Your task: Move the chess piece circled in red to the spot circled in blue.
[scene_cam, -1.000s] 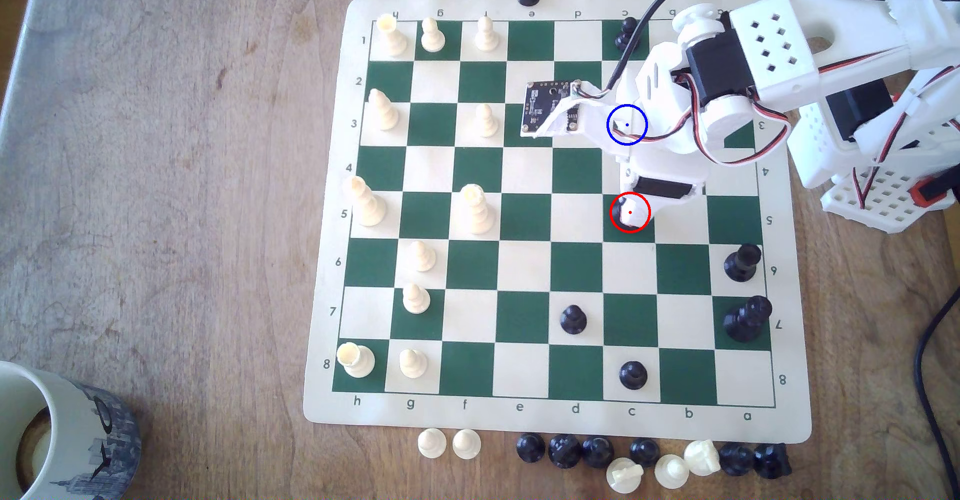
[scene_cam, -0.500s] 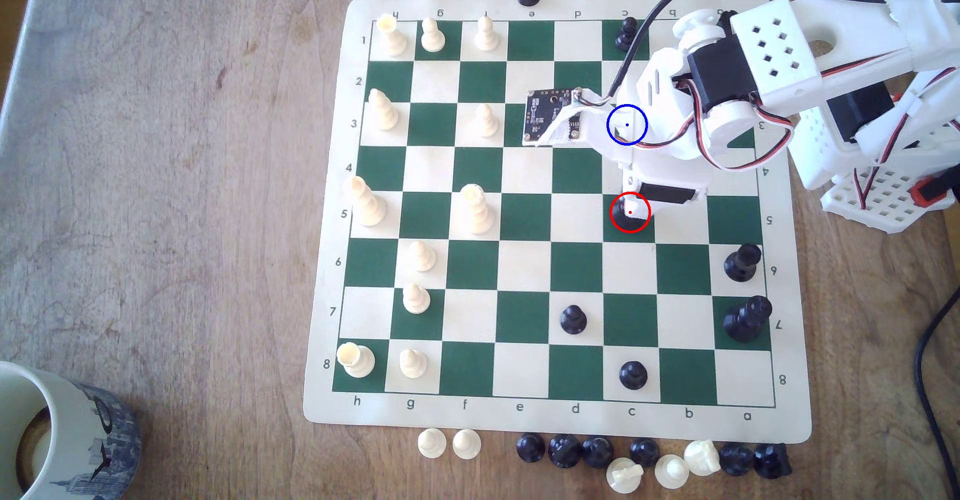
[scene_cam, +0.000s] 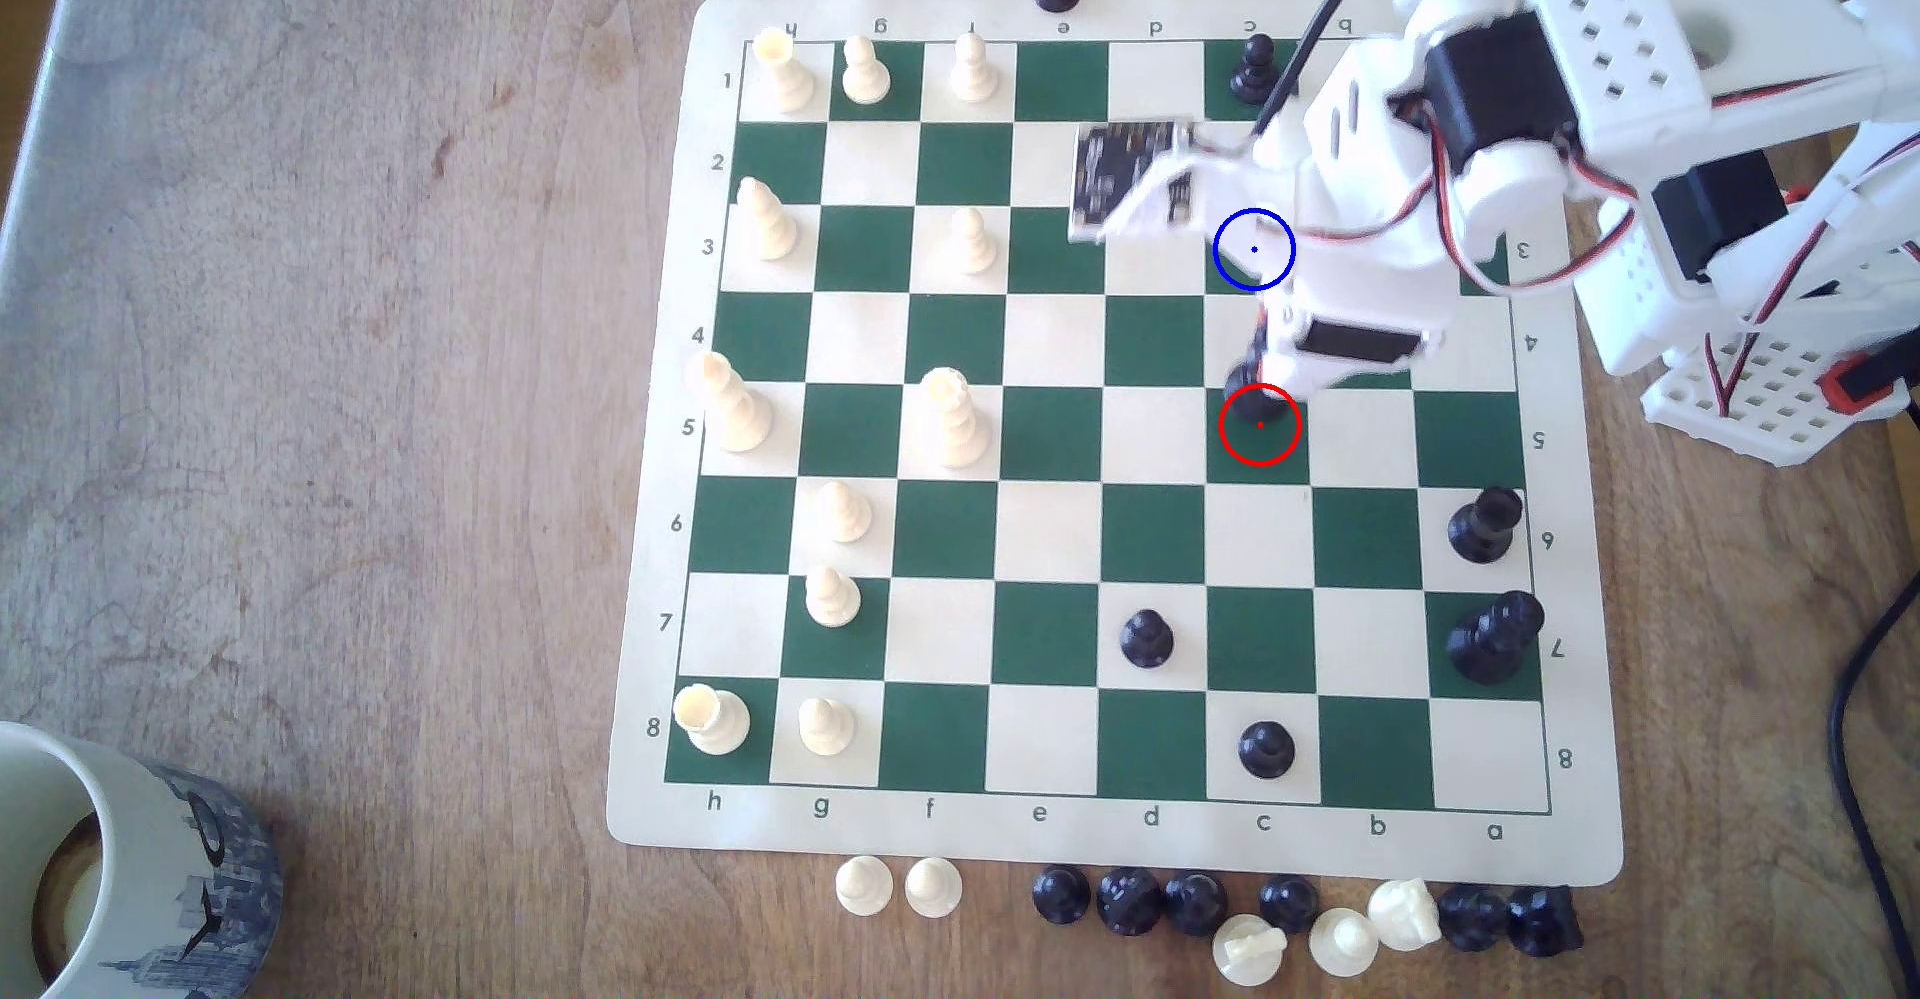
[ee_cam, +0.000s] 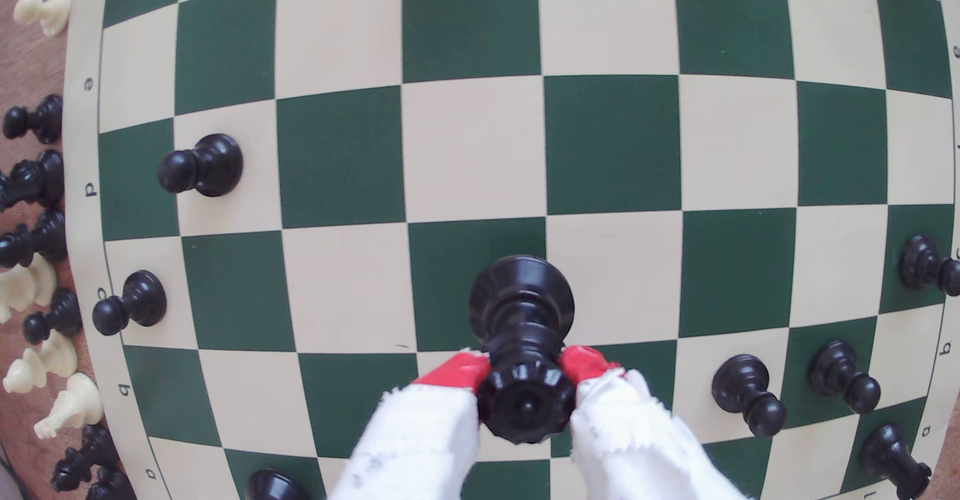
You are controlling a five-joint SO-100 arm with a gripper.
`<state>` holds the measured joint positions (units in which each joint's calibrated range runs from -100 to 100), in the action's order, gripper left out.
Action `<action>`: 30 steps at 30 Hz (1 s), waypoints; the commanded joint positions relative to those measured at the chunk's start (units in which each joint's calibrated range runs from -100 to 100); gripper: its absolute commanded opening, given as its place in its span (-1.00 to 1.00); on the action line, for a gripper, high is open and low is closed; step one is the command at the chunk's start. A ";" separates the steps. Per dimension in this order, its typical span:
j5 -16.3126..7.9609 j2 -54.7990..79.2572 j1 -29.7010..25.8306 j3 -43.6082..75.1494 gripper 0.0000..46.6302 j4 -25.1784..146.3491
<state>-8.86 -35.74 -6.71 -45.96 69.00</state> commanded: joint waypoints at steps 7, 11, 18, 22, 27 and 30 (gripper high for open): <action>3.03 -3.40 10.66 3.53 -0.99 1.68; 4.15 -0.43 14.57 1.44 -0.99 -1.68; 4.84 3.56 16.37 1.17 -0.99 -3.48; 5.42 5.60 17.15 1.17 -0.99 -4.22; 6.11 7.38 18.40 1.17 -0.99 -4.63; 6.30 8.23 19.03 1.17 -0.99 -4.96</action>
<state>-2.86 -27.61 11.50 -45.96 64.62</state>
